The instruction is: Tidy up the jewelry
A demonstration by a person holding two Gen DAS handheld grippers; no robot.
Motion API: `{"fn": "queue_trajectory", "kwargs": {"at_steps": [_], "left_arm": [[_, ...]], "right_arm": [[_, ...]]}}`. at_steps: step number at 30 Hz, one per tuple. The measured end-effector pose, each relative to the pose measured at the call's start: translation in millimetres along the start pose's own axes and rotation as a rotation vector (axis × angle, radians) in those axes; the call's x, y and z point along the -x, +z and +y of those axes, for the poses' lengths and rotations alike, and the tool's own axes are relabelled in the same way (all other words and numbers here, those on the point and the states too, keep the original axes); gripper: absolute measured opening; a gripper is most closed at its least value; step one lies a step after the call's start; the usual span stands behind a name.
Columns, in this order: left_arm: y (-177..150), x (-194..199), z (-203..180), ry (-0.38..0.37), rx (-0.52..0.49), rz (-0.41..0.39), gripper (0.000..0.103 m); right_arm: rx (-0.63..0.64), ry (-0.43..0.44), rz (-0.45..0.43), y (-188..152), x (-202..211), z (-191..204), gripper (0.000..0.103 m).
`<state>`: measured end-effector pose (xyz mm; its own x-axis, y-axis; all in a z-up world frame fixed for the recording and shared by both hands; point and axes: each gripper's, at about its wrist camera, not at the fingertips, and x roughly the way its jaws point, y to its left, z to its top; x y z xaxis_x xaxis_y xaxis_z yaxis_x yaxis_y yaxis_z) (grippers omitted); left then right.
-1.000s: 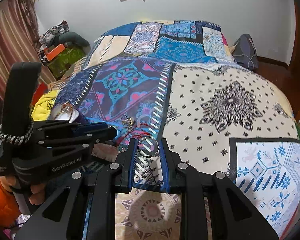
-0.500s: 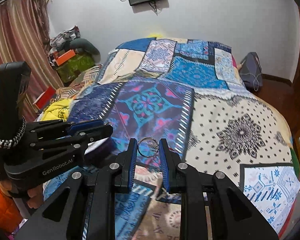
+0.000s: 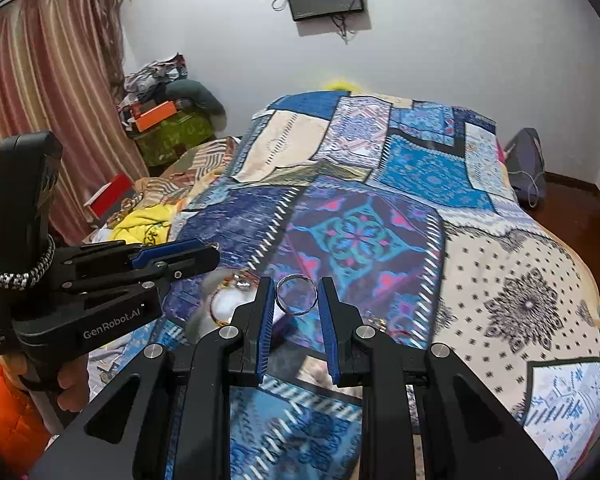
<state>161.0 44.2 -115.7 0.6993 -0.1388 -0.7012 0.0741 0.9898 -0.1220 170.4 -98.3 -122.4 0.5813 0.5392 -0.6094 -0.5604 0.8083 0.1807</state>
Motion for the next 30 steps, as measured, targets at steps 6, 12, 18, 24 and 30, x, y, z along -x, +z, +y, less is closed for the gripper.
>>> {"fn": "queue_trajectory", "kwargs": {"at_steps": [6,12,18,24,30], "left_arm": [[5,10,14,0.025,-0.037,-0.02,0.018],[-1,6,19,0.016,-0.073,0.001,0.018],[-17,-12,19,-0.011,-0.092,0.063,0.018],[-29,-26,20,-0.04,-0.084,0.107,0.018],[-31,-32,23,-0.052,-0.074,0.118,0.018]], "right_arm": [[0.015,0.018,0.007,5,-12,12,0.02],[0.023,0.034,0.042,1,-30,19,0.02],[0.027,0.046,0.089,-5,-49,21,0.02],[0.027,0.053,0.131,-11,-65,21,0.02],[0.018,0.059,0.162,-13,-78,18,0.02]]}}
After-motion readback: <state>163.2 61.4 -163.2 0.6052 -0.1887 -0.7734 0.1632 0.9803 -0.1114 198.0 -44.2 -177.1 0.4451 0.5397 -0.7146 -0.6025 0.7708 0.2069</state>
